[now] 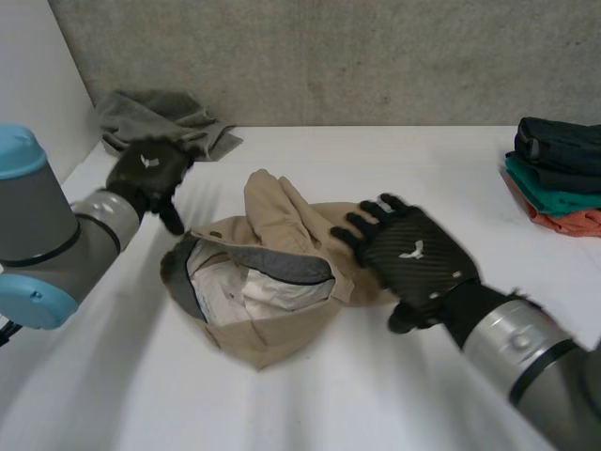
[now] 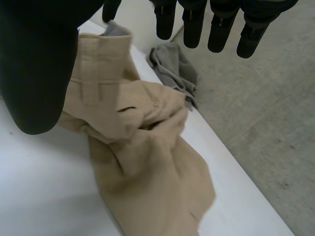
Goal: Fold the laundry.
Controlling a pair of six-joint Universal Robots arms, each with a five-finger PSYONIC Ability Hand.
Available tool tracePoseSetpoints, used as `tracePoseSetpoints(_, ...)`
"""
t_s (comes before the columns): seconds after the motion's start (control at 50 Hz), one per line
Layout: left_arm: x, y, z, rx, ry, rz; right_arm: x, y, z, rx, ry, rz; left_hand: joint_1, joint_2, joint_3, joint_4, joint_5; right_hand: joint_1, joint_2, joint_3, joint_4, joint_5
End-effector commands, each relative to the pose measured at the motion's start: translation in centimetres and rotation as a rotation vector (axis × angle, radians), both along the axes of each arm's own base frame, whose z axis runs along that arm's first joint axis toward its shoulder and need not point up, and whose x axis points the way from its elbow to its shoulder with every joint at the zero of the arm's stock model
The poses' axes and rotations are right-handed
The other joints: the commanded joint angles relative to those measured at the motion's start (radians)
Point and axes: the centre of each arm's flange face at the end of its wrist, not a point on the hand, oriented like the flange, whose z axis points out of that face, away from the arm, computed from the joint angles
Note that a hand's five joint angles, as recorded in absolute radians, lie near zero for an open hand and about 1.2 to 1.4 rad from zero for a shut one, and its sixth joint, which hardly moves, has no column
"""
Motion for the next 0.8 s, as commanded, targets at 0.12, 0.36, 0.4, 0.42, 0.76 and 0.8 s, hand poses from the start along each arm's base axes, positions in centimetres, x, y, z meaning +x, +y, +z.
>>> tracePoseSetpoints(0.12,-0.4,1.8,-4.5,0.171,-0.168,-0.157,0.4,-1.8,-2.7,-0.030,0.034,-0.147,0.344,0.333,0.327,0.336,0.336,-0.060,-0.037,-0.043,-0.043,-0.043)
tracePoseSetpoints(0.36,1.0,-4.8,1.3,-0.281,-0.102,0.257,-3.2,-5.6,-1.5,-0.047,0.010,-0.314,1.179,1.168,1.162,1.171,1.171,-0.060,-0.037,-0.043,-0.043,-0.043)
tracePoseSetpoints(0.4,0.6,-5.1,3.3,-0.366,-0.066,0.299,-3.6,-6.1,-1.2,-0.056,0.006,-0.338,1.179,1.168,1.162,1.171,1.171,-0.060,-0.037,-0.043,-0.043,-0.043)
tracePoseSetpoints(0.42,-0.5,-4.8,5.9,-0.452,-0.020,0.282,-3.8,-6.2,-1.1,-0.058,0.006,-0.344,1.179,1.168,1.162,1.171,1.171,-0.060,-0.037,-0.043,-0.043,-0.043)
tracePoseSetpoints(0.76,-15.7,9.6,12.0,-0.556,0.277,-0.344,-6.5,-8.8,0.1,-0.098,-0.013,-0.463,1.179,1.168,1.162,1.171,1.171,-0.060,-0.037,-0.043,-0.043,-0.043)
tracePoseSetpoints(0.8,-17.2,11.4,9.0,-0.461,0.251,-0.413,-7.0,-9.3,0.1,-0.096,-0.012,-0.480,1.179,1.168,1.162,1.171,1.171,-0.060,-0.037,-0.043,-0.043,-0.043)
